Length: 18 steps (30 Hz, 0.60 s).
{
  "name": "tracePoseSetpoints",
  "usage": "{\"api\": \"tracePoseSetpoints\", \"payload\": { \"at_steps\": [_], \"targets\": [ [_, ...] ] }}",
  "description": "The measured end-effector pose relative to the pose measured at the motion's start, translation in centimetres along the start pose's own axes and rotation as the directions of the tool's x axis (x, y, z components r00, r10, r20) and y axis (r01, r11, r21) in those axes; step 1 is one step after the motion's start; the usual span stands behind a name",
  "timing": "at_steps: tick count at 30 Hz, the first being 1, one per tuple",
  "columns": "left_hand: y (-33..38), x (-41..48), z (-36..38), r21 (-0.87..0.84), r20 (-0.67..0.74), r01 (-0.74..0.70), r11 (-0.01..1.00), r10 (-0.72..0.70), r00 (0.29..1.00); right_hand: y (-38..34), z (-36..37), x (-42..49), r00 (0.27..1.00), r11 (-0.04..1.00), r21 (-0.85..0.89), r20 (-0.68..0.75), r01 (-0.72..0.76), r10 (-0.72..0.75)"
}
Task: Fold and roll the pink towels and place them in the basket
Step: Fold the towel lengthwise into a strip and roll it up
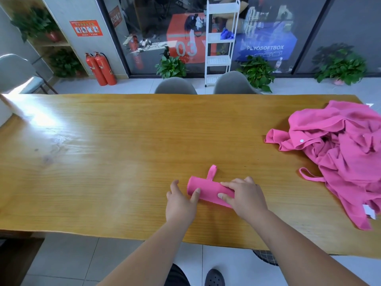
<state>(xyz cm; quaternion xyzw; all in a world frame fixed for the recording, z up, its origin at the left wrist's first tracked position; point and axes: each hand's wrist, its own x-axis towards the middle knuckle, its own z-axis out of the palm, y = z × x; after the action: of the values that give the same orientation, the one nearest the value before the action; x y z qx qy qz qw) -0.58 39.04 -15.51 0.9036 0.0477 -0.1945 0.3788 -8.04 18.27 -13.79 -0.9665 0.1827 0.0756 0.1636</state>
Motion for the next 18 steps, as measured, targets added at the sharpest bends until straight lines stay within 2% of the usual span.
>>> {"api": "tracePoseSetpoints", "payload": {
  "at_steps": [4, 6, 9, 12, 15, 18],
  "targets": [
    [0.9, 0.2, 1.3, -0.211, 0.066, 0.126, 0.969, -0.115, 0.991, -1.6, 0.1, 0.0, 0.992, 0.991, 0.058, 0.022, -0.122, 0.121],
    [1.7, 0.2, 1.4, -0.263, 0.090, 0.125, 0.957, -0.104, 0.990, -2.5, 0.6, -0.6, 0.990, 0.988, 0.059, -0.002, -0.142, 0.142],
    [2.8, 0.4, 1.0, -0.209, 0.105, 0.049, 0.977, -0.027, 0.994, -4.0, 1.6, -1.7, 0.993, 0.988, 0.102, -0.008, -0.115, 0.116],
    [2.6, 1.4, 0.1, -0.069, 0.126, -0.091, 0.993, 0.099, 0.987, -5.2, 3.0, -2.7, 0.998, 0.974, 0.224, 0.052, -0.038, 0.027],
    [2.3, 2.3, -1.4, 0.071, 0.183, -0.220, 0.973, 0.204, 0.962, -5.5, 3.7, -3.4, 0.989, 0.940, 0.340, 0.139, -0.007, -0.043],
    [2.6, 3.3, -2.5, 0.146, 0.253, -0.289, 0.946, 0.246, 0.935, -4.6, 2.7, -2.8, 0.980, 0.922, 0.386, 0.185, -0.005, -0.073]
  ]
}}
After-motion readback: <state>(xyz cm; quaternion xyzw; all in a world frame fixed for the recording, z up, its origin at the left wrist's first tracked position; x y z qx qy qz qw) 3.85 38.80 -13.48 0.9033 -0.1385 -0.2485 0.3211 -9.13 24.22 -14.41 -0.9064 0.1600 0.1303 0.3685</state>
